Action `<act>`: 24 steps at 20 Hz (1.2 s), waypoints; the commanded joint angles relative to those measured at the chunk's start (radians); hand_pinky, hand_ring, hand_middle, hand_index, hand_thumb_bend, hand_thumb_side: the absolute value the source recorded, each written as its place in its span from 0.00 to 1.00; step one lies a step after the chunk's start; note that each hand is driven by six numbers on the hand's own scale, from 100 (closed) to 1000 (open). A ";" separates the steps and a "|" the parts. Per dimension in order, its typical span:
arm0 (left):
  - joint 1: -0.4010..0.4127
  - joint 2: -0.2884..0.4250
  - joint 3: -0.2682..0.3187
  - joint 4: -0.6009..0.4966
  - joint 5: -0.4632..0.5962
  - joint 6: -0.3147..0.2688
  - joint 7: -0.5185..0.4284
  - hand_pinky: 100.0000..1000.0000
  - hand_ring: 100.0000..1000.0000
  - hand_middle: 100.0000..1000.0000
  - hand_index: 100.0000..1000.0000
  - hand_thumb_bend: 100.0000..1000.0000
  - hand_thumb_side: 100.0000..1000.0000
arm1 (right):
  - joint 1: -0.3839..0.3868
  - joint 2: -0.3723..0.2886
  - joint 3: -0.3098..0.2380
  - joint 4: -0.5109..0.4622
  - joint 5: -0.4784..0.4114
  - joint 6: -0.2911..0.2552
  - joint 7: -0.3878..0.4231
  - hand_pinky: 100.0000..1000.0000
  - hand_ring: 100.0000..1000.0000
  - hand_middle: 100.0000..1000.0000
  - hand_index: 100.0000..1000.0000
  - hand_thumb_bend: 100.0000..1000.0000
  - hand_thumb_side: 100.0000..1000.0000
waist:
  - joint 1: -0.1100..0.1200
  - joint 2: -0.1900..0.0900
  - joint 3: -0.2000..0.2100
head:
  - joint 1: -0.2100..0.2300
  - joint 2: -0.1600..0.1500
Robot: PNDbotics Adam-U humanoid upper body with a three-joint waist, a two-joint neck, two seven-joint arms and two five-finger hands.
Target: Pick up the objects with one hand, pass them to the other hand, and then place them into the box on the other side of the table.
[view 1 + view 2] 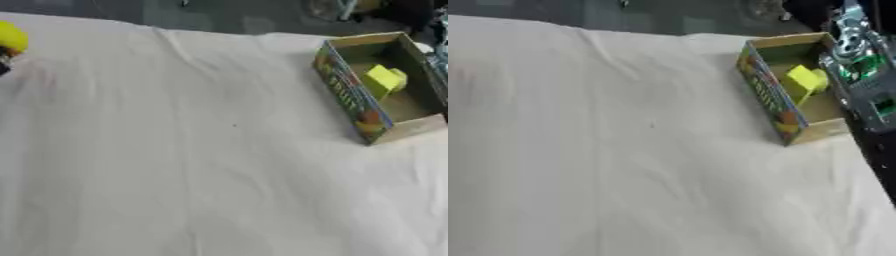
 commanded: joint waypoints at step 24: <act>0.197 0.156 -0.219 -0.744 0.495 -0.065 -0.148 0.23 0.43 0.42 0.52 0.00 0.00 | 0.016 -0.027 0.003 -0.003 0.009 -0.014 0.013 0.74 0.73 0.74 0.77 0.00 0.37 | 0.060 -0.119 0.072 | -0.090 0.073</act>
